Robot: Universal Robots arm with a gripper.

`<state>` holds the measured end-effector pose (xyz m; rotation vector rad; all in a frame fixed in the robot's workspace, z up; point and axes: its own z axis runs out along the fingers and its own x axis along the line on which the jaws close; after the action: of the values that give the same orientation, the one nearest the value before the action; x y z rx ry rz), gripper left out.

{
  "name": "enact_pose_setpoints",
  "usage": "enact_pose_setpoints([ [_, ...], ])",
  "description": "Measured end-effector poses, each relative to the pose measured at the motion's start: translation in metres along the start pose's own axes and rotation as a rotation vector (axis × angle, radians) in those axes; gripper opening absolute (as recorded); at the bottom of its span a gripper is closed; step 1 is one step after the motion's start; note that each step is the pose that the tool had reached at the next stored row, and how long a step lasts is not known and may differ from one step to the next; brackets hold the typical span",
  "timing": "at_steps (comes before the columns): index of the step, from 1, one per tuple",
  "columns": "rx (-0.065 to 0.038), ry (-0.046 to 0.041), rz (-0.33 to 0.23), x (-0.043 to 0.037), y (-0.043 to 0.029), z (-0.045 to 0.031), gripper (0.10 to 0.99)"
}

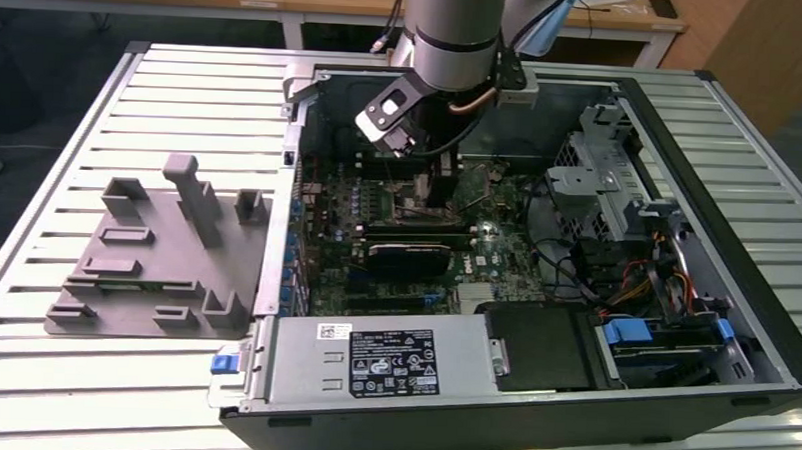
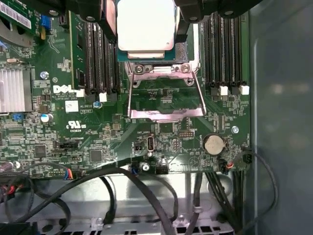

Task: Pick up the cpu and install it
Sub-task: 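Place the cpu into insertion slot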

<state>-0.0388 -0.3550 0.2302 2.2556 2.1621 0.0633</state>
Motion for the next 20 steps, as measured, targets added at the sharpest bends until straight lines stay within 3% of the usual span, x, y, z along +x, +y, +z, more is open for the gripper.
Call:
enact_pose_setpoints([
  [12, 0.001, -0.0008, -0.02, 0.001, -0.0056, 0.014, 0.545],
  [20, 0.001, -0.0119, -0.021, 0.0043, -0.0097, 0.0217, 0.545],
])
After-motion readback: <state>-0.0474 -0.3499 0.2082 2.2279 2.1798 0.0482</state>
